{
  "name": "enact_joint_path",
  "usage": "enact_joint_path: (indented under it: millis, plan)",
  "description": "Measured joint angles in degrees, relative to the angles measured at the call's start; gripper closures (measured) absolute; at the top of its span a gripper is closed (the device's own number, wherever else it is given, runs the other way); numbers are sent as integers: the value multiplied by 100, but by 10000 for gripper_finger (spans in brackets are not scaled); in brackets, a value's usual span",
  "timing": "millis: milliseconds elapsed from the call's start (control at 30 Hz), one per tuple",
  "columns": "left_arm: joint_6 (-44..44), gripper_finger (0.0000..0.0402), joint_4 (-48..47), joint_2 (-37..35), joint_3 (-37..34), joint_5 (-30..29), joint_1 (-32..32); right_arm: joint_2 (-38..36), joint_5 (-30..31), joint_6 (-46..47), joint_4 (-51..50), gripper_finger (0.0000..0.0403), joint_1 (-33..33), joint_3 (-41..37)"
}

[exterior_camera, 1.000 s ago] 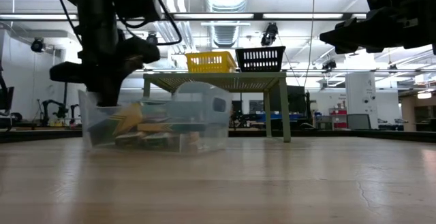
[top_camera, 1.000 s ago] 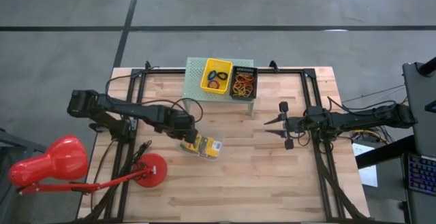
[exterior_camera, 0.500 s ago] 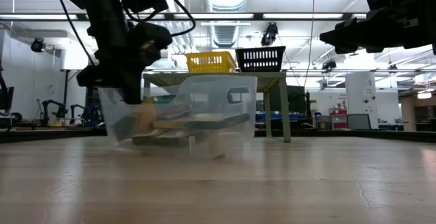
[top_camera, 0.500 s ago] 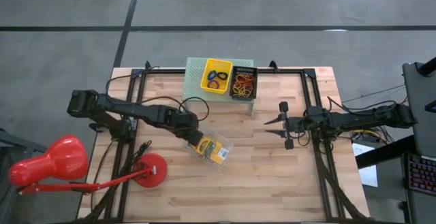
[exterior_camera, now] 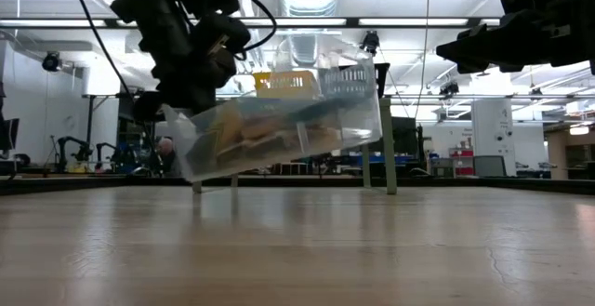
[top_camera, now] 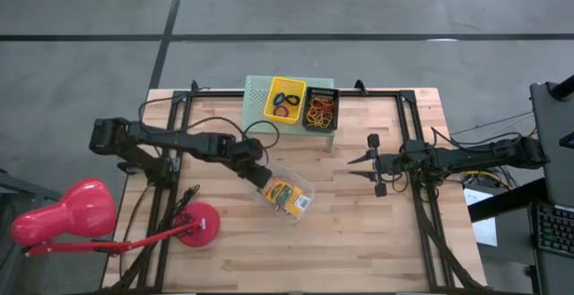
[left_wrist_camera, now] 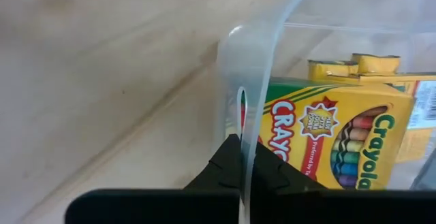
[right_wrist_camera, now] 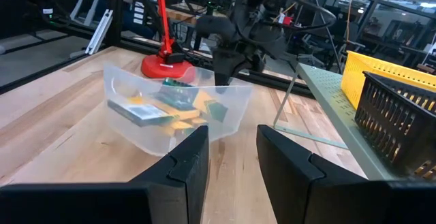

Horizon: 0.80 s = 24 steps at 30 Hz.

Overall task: Pick & Place Office Desk Supplies
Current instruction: Put the transparent bin on the shelf

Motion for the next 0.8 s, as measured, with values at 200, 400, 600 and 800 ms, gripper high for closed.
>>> enact_joint_path:
  millis: [200,400,600,800]
  plan:
    - [336,399,158,0,-7,237,148,0,-1,1,1,282,1,0]
    - [602,400,83,-48,-8,459,211,0,-1,1,0,282,1,0]
    - [644,401,70,-458,-161,433,217,0,-2,0,-11,282,2,4]
    - [274,401,254,-1257,-841,437,217,0,-1,0,-50,282,2,4]
